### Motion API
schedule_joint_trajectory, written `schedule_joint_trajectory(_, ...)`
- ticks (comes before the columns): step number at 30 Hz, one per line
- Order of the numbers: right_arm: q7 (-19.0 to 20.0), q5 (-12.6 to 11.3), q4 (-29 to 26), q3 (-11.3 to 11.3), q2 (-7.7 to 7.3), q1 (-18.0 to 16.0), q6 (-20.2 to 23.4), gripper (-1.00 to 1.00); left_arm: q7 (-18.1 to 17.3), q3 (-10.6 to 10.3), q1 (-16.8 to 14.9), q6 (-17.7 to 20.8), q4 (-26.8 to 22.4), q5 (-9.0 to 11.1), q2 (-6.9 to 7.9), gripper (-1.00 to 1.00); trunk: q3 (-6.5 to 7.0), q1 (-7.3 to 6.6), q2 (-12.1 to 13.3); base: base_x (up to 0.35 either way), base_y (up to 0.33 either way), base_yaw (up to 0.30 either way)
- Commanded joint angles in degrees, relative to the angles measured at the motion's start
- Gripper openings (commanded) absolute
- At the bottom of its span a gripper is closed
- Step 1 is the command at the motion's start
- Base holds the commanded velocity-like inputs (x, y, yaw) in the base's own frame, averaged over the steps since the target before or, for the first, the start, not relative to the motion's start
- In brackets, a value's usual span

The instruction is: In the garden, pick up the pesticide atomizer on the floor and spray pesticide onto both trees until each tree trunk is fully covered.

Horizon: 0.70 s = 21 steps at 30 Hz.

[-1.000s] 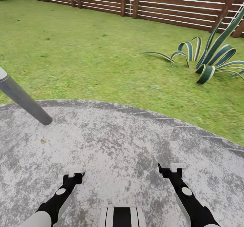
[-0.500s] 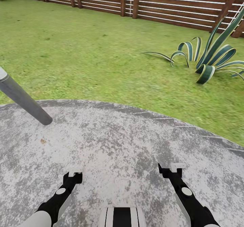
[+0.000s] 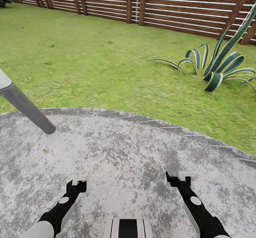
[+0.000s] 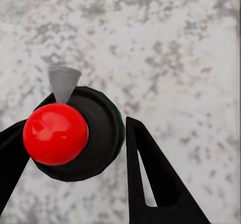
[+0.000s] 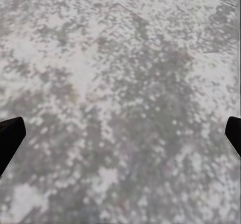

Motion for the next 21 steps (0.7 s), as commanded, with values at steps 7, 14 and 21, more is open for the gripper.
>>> schedule_joint_trajectory(7,0.0,-0.1,-0.1,0.0,-0.01,0.0,-0.2,1.0,0.1,0.1,0.0,-0.2,0.0,0.1,-0.02,-1.0,1.53,-0.19,0.1,0.0,0.0,0.0)
schedule_joint_trajectory(14,0.0,0.0,0.0,0.0,0.09,0.0,-0.3,1.0,0.1,0.1,0.0,-0.2,0.4,0.1,0.01,-1.0,3.11,-0.37,0.2,0.0,0.0,-0.002)
schedule_joint_trajectory(21,0.0,0.1,2.1,-0.1,-0.61,2.6,-0.6,1.0,0.2,0.3,5.4,-0.2,0.3,0.0,1.71,-1.0,5.23,-0.55,0.3,0.0,0.0,-0.081)
